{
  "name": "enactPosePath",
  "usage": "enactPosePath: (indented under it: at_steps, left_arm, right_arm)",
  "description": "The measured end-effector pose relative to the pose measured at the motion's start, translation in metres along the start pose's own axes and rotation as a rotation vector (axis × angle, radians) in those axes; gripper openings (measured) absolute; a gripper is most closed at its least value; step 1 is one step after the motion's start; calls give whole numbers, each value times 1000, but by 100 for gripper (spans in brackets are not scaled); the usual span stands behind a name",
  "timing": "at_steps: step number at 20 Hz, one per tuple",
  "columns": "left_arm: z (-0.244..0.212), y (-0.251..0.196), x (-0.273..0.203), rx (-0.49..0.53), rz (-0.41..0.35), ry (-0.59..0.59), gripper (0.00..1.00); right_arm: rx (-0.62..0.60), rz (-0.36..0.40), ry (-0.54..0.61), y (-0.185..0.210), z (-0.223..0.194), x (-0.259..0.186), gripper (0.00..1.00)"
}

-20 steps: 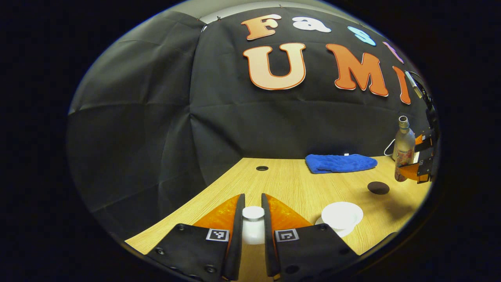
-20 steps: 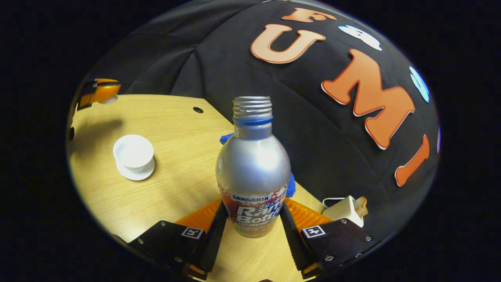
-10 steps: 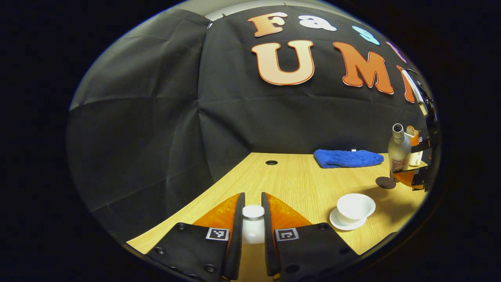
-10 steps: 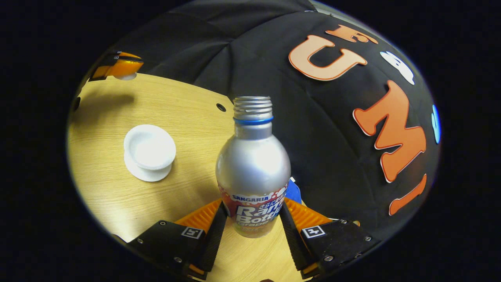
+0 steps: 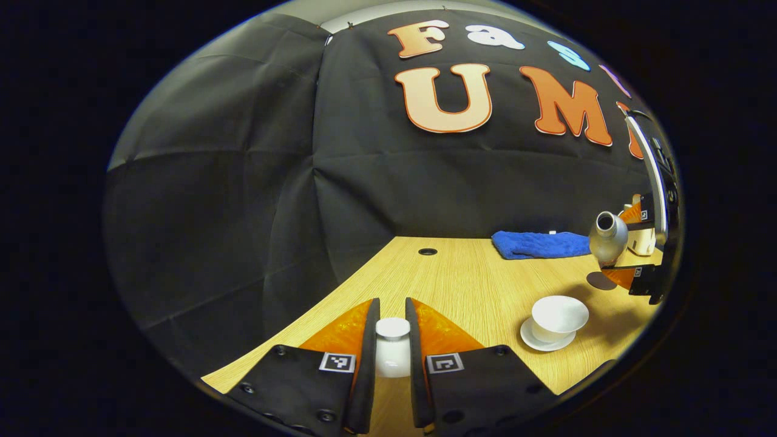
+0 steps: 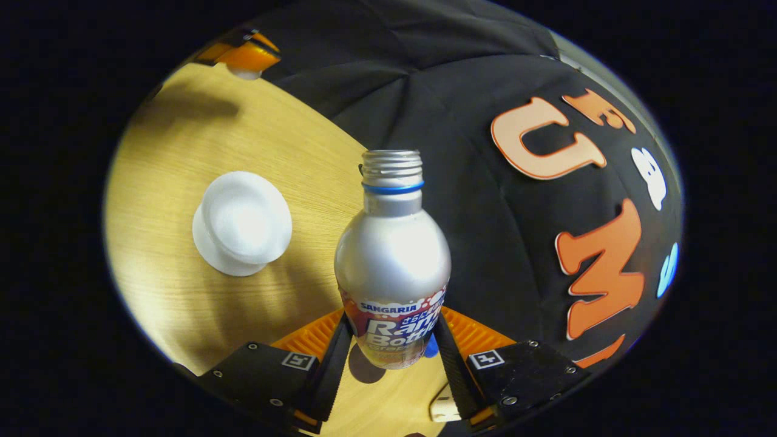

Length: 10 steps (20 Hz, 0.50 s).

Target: Open the teacup lid with one hand, grasp the water bottle and pour water into the teacup with the other hand; after pouring, place the water bottle on the coaster and then close the teacup lid.

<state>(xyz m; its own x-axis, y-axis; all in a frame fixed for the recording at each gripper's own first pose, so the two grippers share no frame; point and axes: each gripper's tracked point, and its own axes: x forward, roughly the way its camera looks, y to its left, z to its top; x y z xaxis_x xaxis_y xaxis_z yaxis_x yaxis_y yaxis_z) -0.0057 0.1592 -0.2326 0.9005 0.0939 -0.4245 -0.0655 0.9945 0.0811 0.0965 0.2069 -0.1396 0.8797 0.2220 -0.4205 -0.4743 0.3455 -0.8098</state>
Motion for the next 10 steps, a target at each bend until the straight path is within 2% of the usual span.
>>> enactPosePath:
  at_steps: [10]
  left_arm:
    - [-7,11,-4,-4,8,7,29]
  right_arm:
    - [-269,-53,-14,-10,7,4,76]
